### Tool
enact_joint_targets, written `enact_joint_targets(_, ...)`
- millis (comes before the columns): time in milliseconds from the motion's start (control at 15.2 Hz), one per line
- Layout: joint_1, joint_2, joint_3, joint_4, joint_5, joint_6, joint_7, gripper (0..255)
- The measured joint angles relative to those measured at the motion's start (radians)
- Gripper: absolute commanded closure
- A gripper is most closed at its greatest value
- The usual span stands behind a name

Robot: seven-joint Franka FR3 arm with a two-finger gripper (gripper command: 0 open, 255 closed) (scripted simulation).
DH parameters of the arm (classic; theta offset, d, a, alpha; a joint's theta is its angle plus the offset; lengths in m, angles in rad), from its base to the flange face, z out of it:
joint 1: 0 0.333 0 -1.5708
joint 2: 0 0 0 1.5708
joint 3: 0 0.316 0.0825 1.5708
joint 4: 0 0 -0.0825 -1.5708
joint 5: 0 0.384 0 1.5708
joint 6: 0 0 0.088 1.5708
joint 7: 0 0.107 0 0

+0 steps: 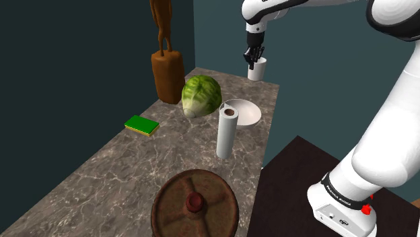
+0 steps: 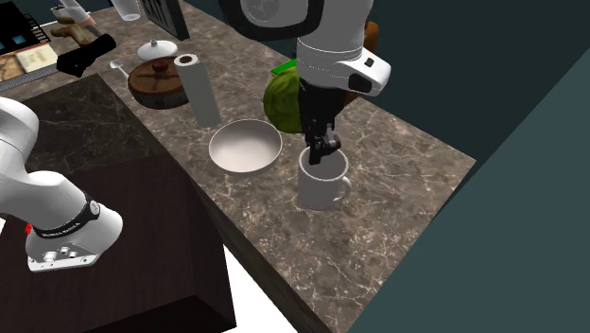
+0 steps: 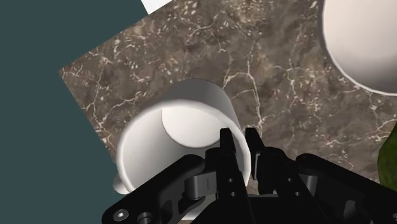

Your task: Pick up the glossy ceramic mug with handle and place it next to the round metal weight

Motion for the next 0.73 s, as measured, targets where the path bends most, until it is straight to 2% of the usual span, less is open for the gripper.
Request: enact_joint_targets(726, -0.001, -0.012, -0.001, 0.134, 0.0, -0.145, -0.011, 255)
